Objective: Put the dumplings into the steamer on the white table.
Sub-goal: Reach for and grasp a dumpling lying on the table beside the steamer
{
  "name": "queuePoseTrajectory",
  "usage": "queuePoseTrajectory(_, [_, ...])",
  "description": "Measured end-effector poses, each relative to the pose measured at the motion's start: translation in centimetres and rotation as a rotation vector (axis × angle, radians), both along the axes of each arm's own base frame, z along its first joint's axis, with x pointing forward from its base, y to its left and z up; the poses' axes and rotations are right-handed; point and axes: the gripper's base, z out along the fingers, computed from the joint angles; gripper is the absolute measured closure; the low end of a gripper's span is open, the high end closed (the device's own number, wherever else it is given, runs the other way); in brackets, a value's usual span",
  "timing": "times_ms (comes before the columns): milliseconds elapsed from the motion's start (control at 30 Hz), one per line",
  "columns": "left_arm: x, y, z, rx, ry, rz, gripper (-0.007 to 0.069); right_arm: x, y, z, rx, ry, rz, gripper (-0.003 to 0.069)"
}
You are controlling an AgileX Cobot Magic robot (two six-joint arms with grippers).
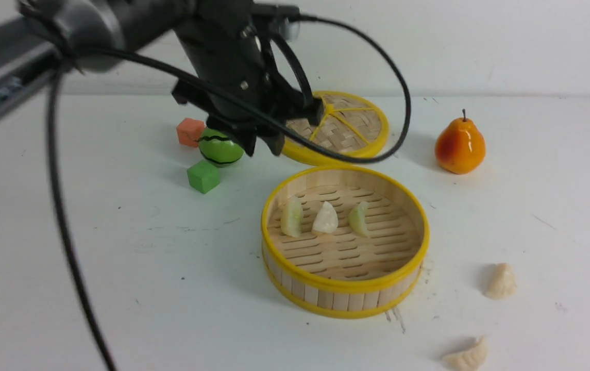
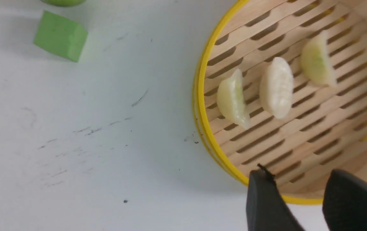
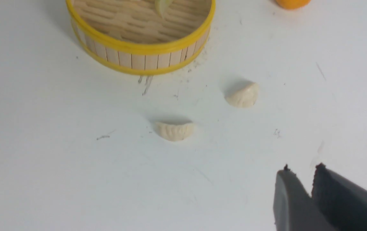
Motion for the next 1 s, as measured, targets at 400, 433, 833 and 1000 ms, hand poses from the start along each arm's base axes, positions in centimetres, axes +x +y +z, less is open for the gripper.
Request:
queuePoseTrajectory(400, [-11.2, 6.7, 2.8, 0.005, -0.014, -0.016, 0.0577, 7.2, 4.3, -4.5, -0.087, 0.309, 0.084, 0.0679])
queuePoseTrajectory(433, [-13.3, 7.9, 1.8, 0.009, -0.007, -0.017, 0.0594, 8.2, 5.0, -5.4, -0.103, 0.358, 0.112, 0.0679])
queuePoseTrajectory(833, [-22.4, 13.2, -4.4, 0.003, -0.018, -0.023, 0.0628, 13.3, 8.9, -12.0, -0.2, 0.496, 0.45, 0.0606])
queuePoseTrajectory(1000, [-23.6, 13.9, -5.2, -0.002, -0.027, -0.024, 0.0628, 15.3, 9.4, -14.9, -0.303, 0.499, 0.56, 0.0384])
